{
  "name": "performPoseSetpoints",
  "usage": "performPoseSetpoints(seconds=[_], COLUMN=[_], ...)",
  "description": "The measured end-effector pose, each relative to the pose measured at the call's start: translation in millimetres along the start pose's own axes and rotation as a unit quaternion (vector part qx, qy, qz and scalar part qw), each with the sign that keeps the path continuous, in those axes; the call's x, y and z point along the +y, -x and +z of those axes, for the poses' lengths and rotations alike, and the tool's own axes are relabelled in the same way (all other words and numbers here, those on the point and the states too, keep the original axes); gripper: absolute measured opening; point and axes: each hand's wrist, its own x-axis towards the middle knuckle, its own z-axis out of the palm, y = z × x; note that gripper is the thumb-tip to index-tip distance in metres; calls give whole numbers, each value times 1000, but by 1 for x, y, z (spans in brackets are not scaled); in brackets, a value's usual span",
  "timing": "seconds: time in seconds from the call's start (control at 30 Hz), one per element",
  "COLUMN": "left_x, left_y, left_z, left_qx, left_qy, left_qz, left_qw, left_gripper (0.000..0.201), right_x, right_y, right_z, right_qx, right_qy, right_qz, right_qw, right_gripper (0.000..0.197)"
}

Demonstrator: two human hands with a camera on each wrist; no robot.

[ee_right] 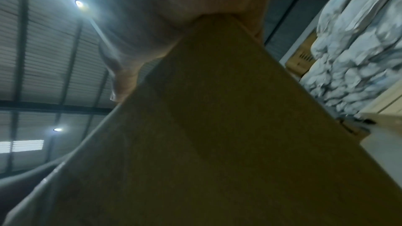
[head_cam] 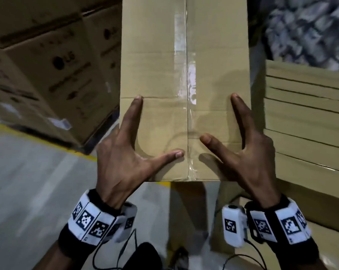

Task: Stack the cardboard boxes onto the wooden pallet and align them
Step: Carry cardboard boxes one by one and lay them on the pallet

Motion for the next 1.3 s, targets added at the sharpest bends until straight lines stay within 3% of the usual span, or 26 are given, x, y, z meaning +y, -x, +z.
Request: performPoseSetpoints(seconds=[0.27, 0.47, 0.6, 0.83, 1.03, 1.17, 1.3], left_x=[-2, -7, -2, 30, 84, 125, 155], left_y=[-115, -189, -212, -204, -163, -125, -91], left_z=[43, 79, 105, 165, 211, 239, 268], left_qx=[-128, -211, -271, -393, -502, -534, -535], left_qy=[64, 99, 136, 168, 188, 186, 160], left_qz=[123, 235, 295, 375, 409, 447, 493], left_qw=[982, 944, 906, 822, 739, 693, 667], left_gripper=[135, 131, 127, 129, 129, 127, 124], right_x=[-7, -27, -37, -40, -33, -21, -1], right_y=[-26, -38, -31, 1, 46, 76, 105], right_z=[1, 27, 42, 44, 25, 6, -9], right_qx=[172, 298, 368, 452, 512, 545, 566], right_qy=[83, 120, 161, 213, 228, 222, 198], right_qz=[97, 182, 242, 349, 426, 462, 497], right_qw=[977, 929, 883, 793, 710, 663, 627], right_gripper=[105, 105, 100, 95, 94, 96, 97])
